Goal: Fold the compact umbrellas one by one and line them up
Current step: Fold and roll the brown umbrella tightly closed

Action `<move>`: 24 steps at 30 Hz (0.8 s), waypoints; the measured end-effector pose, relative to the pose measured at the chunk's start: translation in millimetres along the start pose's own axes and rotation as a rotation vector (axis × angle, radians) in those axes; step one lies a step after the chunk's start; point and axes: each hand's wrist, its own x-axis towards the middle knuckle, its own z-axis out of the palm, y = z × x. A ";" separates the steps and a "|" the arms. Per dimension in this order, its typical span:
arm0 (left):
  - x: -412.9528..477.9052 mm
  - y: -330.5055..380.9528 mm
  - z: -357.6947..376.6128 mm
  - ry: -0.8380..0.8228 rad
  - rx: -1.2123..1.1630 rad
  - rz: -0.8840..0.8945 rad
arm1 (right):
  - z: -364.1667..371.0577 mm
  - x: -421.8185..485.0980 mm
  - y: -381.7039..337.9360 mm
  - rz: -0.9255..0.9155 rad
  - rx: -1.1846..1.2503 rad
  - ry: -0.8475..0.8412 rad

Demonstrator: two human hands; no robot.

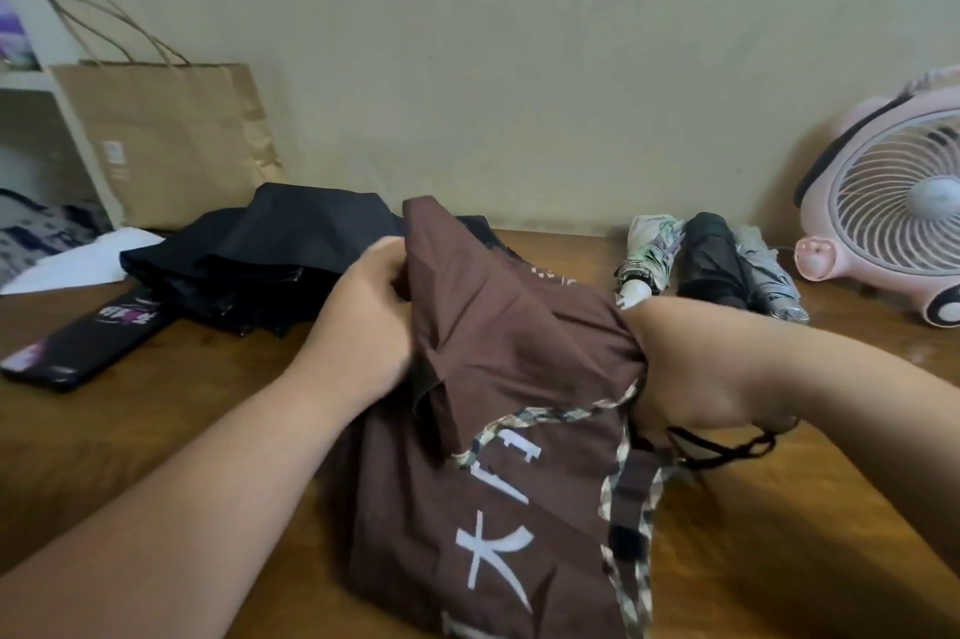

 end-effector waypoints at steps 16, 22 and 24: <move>-21.1 32.2 13.3 -0.481 -0.778 -0.316 | -58.2 28.2 42.0 0.130 -0.397 0.996; -26.4 27.7 18.6 -0.718 -0.864 -0.579 | 0.2 37.0 47.1 0.152 -0.359 0.794; -23.9 27.2 18.8 -0.736 -0.782 -0.671 | 14.2 38.3 46.9 0.145 -0.300 0.761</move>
